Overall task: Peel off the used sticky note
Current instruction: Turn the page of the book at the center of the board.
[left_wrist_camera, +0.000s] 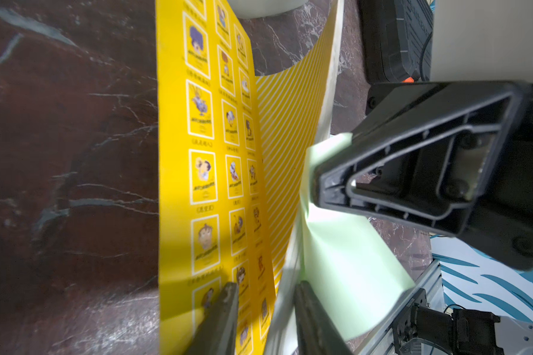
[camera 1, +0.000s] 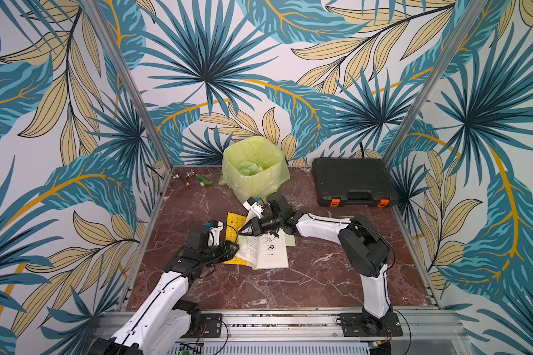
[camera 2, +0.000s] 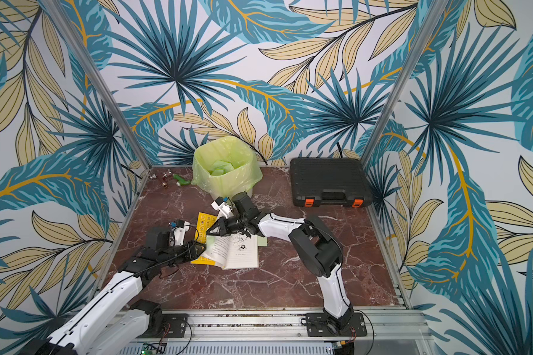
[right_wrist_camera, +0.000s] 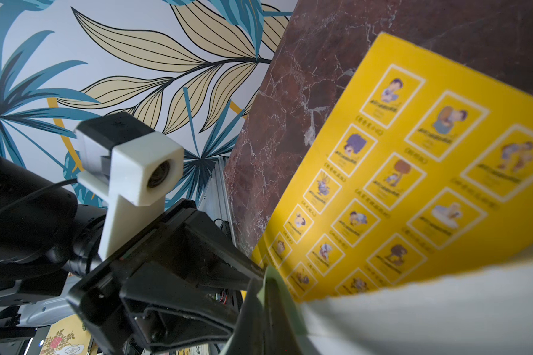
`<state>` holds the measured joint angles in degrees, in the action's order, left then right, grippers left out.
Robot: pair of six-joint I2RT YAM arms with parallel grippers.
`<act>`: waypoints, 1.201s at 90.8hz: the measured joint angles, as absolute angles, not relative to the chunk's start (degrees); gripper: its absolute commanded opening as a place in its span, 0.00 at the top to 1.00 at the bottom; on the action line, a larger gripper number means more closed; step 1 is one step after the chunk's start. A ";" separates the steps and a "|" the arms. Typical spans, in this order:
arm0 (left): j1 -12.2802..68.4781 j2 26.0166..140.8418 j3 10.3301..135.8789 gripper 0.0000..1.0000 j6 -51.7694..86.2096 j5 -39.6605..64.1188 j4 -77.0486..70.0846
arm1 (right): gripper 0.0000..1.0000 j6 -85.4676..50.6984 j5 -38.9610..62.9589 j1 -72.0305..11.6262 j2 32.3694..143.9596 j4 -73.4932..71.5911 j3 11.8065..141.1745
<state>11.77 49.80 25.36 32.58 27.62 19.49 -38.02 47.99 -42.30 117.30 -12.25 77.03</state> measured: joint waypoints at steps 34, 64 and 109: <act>11.73 50.19 24.58 0.71 32.69 30.79 16.38 | 1.00 -39.20 46.68 -41.36 117.30 -13.89 75.37; 11.73 51.37 24.47 0.73 32.84 31.53 15.18 | 1.00 -40.58 46.30 -40.95 117.25 -16.40 73.71; 11.68 52.73 24.47 0.59 32.53 30.96 15.42 | 1.00 -41.43 46.00 -40.84 114.96 -18.79 71.85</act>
